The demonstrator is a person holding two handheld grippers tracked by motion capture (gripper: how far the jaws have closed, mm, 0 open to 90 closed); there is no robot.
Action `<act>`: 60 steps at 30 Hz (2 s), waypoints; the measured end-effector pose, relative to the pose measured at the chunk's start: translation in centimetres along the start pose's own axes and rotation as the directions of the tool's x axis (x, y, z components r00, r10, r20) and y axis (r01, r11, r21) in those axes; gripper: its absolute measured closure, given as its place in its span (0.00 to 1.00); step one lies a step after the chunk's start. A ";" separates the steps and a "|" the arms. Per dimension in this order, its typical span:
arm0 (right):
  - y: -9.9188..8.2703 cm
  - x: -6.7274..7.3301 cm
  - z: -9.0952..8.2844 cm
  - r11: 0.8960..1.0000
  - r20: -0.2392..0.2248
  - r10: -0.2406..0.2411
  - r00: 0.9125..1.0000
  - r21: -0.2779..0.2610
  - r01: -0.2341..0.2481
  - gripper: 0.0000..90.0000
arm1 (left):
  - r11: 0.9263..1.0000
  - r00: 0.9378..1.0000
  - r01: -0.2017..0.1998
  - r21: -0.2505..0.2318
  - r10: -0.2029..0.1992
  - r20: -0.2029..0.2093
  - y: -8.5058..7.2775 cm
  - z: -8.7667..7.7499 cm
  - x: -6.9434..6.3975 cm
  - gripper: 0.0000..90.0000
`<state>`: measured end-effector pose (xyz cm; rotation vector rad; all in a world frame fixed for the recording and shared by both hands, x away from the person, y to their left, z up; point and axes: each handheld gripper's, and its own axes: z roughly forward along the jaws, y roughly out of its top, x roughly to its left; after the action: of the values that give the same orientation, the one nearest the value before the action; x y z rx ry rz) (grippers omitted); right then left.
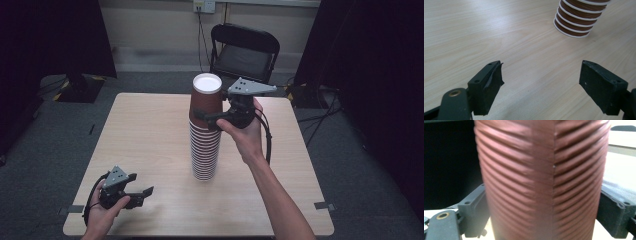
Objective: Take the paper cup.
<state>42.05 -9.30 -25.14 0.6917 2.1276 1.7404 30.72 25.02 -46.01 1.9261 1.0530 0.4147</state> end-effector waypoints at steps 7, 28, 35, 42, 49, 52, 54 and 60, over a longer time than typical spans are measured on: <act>-0.1 0.5 0.6 1.000 0.039 -0.015 0.999 0.005 0.015 0.12 | 1.000 1.000 0.000 0.000 0.000 0.000 0.0 0.0 0.0 0.20; -0.4 0.7 1.3 0.998 0.060 -0.036 0.998 0.044 0.034 0.12 | 1.000 1.000 0.003 0.001 -0.003 -0.001 0.0 0.0 0.0 0.21; -0.4 0.6 1.2 0.999 0.050 -0.036 0.998 0.041 0.034 0.12 | 1.000 1.000 0.003 0.001 -0.003 -0.001 0.0 0.0 0.0 0.20; 0.2 0.5 0.8 1.000 0.043 -0.026 0.999 0.006 0.025 0.13 | 1.000 1.000 0.004 0.001 -0.004 -0.001 0.0 0.0 0.0 0.20; 1.1 0.4 0.4 1.000 0.033 -0.023 0.999 -0.019 0.024 0.13 | 1.000 1.000 -0.005 0.002 0.005 -0.001 0.0 0.0 0.0 0.20; 1.5 0.5 0.2 0.999 0.038 -0.021 0.999 -0.030 0.022 0.13 | 1.000 1.000 -0.004 0.002 0.004 -0.001 0.0 0.0 -0.1 0.20; 1.8 0.4 0.1 0.999 0.033 -0.020 0.999 -0.035 0.021 0.13 | 1.000 1.000 -0.003 0.002 0.003 0.001 0.0 0.1 -0.1 0.20; 2.2 0.5 -0.1 0.998 0.034 -0.013 0.999 -0.061 0.015 0.13 | 1.000 1.000 -0.022 0.005 0.022 0.015 0.0 0.1 -0.2 0.20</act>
<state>41.97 -8.80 -22.90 0.6829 2.0429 1.7661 30.65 24.82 -46.01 1.9439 1.0250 0.4097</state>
